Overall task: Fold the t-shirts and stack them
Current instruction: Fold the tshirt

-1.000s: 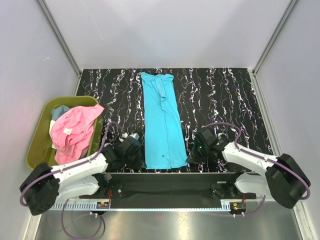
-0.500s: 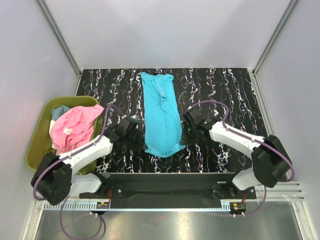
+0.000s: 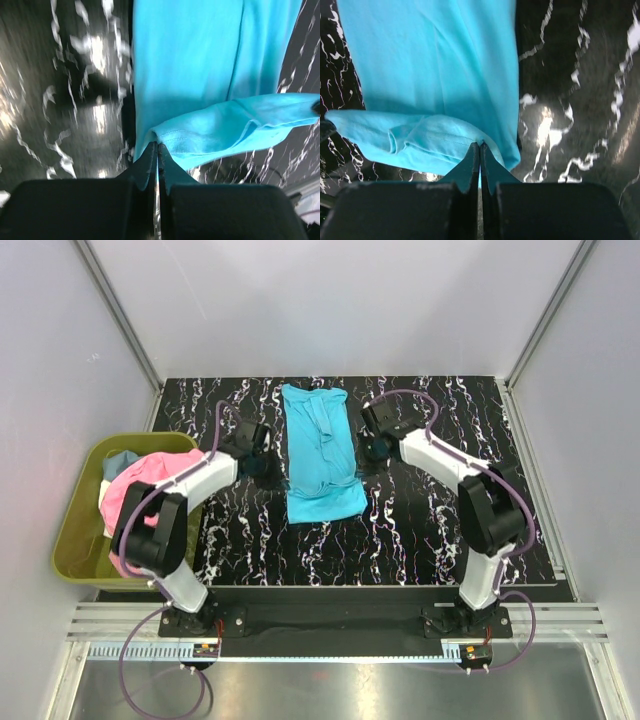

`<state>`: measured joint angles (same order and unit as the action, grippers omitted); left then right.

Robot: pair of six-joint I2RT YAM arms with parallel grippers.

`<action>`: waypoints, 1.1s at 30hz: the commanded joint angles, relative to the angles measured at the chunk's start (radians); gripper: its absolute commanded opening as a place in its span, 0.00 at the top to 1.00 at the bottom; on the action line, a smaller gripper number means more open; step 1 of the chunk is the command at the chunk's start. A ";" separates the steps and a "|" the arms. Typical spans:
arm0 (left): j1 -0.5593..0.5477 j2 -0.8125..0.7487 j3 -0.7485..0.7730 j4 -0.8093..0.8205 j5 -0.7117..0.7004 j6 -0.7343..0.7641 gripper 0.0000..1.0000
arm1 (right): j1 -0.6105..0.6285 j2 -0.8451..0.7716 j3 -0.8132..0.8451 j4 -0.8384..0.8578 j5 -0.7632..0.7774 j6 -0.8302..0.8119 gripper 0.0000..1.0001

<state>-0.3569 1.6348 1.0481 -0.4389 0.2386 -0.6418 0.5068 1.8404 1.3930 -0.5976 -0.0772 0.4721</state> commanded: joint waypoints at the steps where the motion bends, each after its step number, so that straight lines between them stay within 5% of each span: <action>1: 0.035 0.060 0.155 -0.038 -0.004 0.063 1.00 | -0.022 0.078 0.102 0.016 -0.056 -0.119 1.00; 21: 0.168 0.391 0.579 -0.092 0.076 0.070 1.00 | -0.131 0.370 0.586 -0.113 -0.105 -0.231 1.00; 33: 0.197 0.557 0.700 -0.098 0.131 0.062 1.00 | -0.165 0.545 0.784 -0.139 -0.177 -0.239 0.98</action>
<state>-0.1764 2.1746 1.6791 -0.5415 0.3283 -0.5838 0.3519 2.3676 2.1151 -0.7326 -0.2131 0.2462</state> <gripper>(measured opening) 0.008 0.014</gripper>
